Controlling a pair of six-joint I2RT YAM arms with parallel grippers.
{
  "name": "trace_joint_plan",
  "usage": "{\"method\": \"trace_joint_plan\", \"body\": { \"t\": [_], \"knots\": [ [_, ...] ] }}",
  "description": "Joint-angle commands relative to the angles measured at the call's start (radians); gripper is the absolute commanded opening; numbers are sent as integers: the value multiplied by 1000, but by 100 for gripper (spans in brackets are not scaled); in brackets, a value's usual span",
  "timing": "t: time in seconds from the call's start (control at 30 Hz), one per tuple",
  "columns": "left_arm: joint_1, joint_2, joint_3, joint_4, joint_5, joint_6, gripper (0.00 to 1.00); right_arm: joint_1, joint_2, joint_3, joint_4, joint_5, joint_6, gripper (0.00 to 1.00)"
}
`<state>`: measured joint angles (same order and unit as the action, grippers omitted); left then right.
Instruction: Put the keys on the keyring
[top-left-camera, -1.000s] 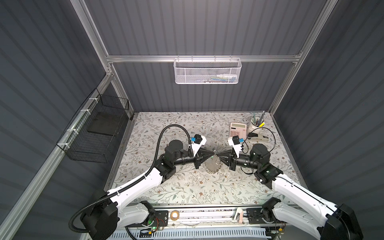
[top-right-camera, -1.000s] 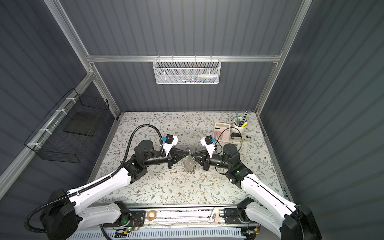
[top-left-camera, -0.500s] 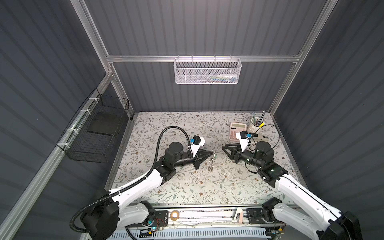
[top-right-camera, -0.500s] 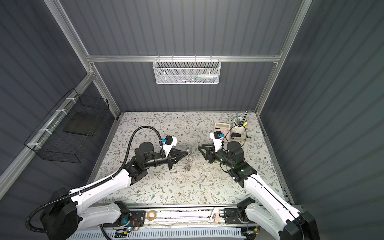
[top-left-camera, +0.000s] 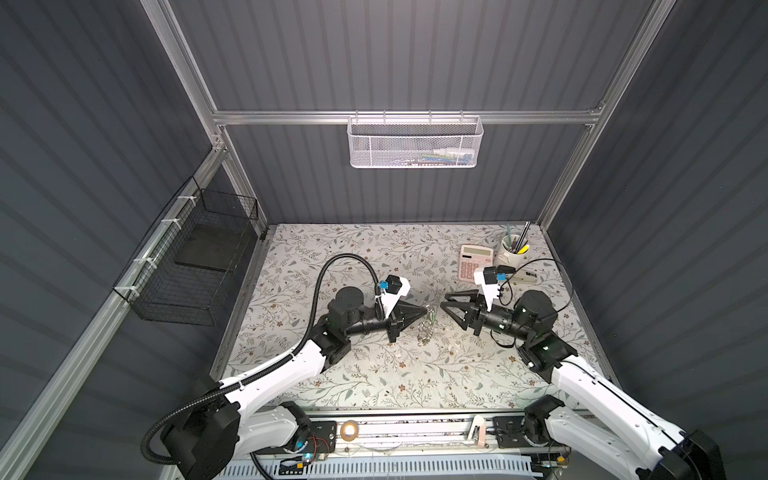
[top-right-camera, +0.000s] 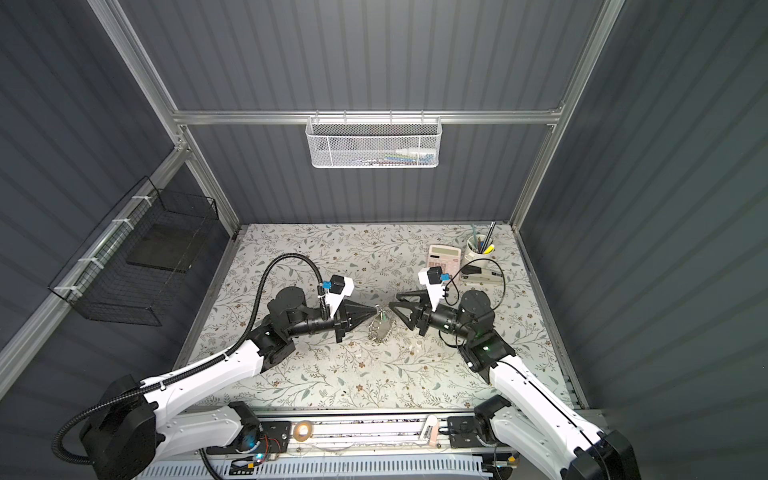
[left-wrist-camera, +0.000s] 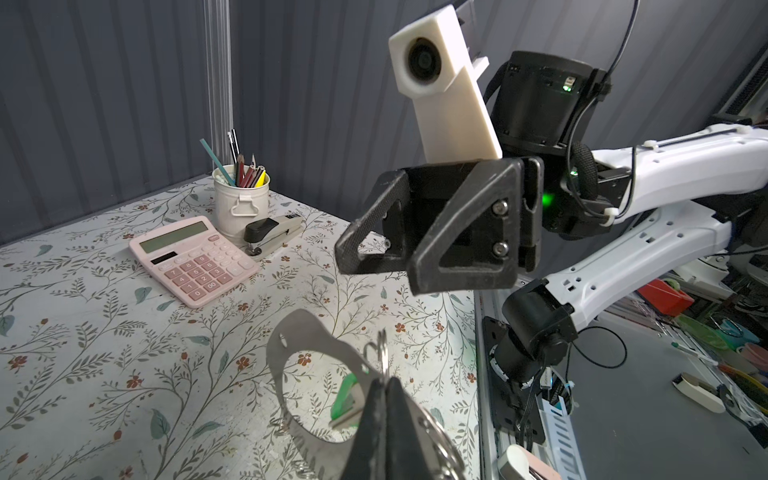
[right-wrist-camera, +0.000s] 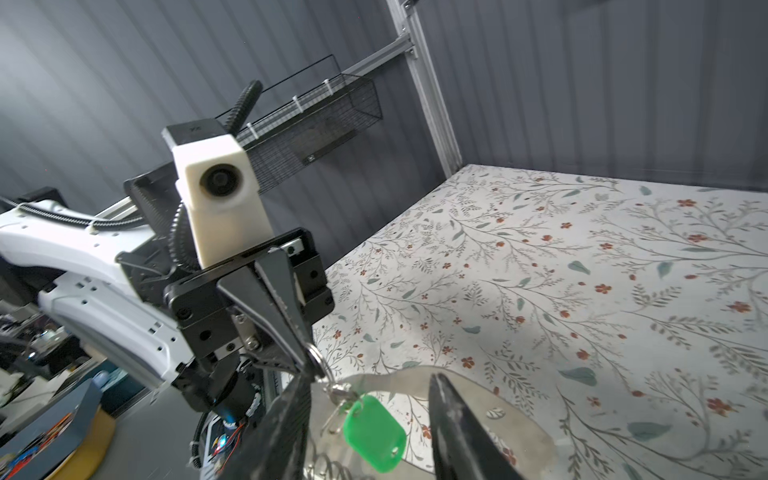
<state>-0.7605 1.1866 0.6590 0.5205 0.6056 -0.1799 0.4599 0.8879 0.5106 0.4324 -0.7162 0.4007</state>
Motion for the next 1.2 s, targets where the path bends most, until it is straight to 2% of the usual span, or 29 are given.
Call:
{"method": "trace_joint_plan", "body": {
  "t": [0.0,0.3,0.57,0.73,0.93,0.97,1.07,1.17],
  "knots": [
    [-3,-4,6,52,41,6,0,21,7,3,49,-65,-9,47],
    [-3,11,21,54,92,13,0,54,53,38,6,-86,-44,40],
    [-3,21,22,58,89,13,0,72,65,46,-4,-97,-60,13],
    [-3,17,18,55,71,17,0,76,70,53,-12,-103,-63,0],
    [4,18,28,22,65,23,0,80,71,58,-22,-99,-68,0],
    [9,15,35,-1,70,30,2,81,70,60,-27,-96,-71,0],
    [32,-17,73,-146,70,92,24,80,60,59,-39,-79,-78,0],
    [65,-72,137,-377,23,219,32,82,60,61,-43,-74,-80,0]
  ]
}}
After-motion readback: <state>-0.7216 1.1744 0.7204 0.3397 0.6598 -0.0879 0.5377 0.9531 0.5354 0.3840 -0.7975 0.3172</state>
